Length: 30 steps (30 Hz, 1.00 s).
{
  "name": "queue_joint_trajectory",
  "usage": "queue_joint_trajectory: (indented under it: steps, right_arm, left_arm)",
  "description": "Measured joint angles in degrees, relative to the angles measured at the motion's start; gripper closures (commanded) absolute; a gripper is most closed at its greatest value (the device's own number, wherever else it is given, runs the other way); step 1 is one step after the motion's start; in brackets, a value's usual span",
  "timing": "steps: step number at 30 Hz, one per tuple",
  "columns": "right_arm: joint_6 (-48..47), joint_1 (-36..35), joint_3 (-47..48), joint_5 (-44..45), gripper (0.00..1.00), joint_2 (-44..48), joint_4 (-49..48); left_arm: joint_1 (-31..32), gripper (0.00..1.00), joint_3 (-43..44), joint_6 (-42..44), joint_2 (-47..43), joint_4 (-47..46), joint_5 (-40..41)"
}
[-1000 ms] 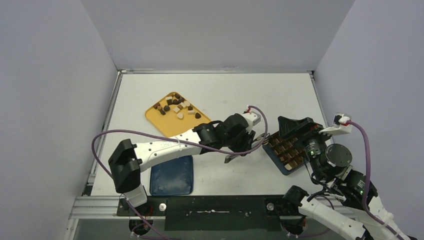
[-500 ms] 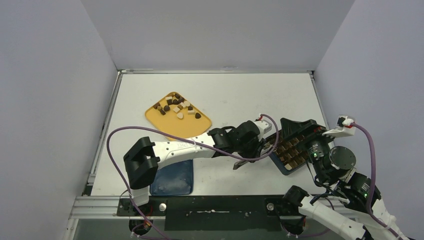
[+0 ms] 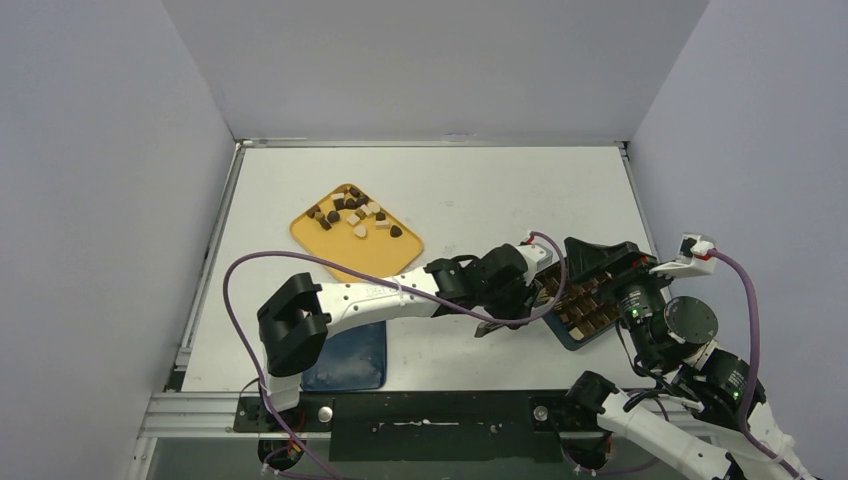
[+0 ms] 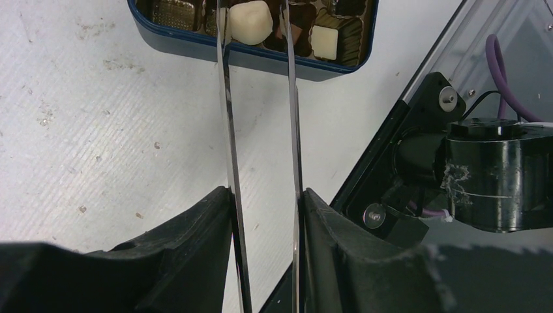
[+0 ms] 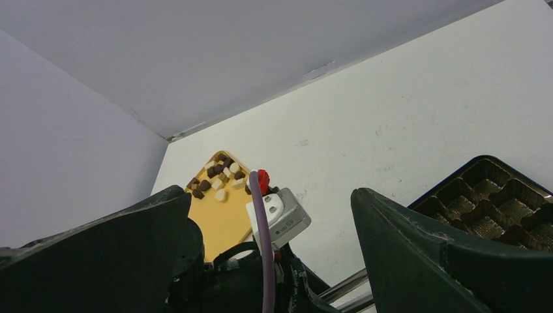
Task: Pack the chocolate
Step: Place the fake chocolate in the packing box.
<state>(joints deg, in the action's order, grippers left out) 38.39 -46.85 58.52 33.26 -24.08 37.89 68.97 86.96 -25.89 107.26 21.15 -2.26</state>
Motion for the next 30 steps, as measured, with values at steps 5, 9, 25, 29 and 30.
queue_joint_trajectory:
  steps: [5, 9, 25, 29, 30]
  right_arm:
    - [0.00, 0.00, 0.00, 0.00, 0.00, 0.02, 0.00]
    - [0.00, 0.00, 0.00, 0.00, 0.00, 0.02, 0.00]
    - [0.04, 0.00, -0.66, -0.52, 0.00, -0.35, -0.98]
    - [0.22, 0.00, -1.40, -1.36, 0.00, -1.27, -1.57]
    - [0.26, 0.00, -1.49, -1.70, 0.00, -1.66, -1.66]
  left_arm:
    - [0.00, 0.60, 0.52, 0.20, 0.81, -0.26, 0.07]
    - [0.00, 0.60, 1.38, 0.87, 0.81, -0.13, 0.96]
    - [-3.45, 0.60, 0.31, 3.61, -6.99, 5.25, 15.89]
    - [-9.64, 0.59, -2.56, 3.56, -11.19, 7.67, 17.53]
    - [-11.56, 0.59, -3.23, 3.58, -12.04, 8.37, 17.99]
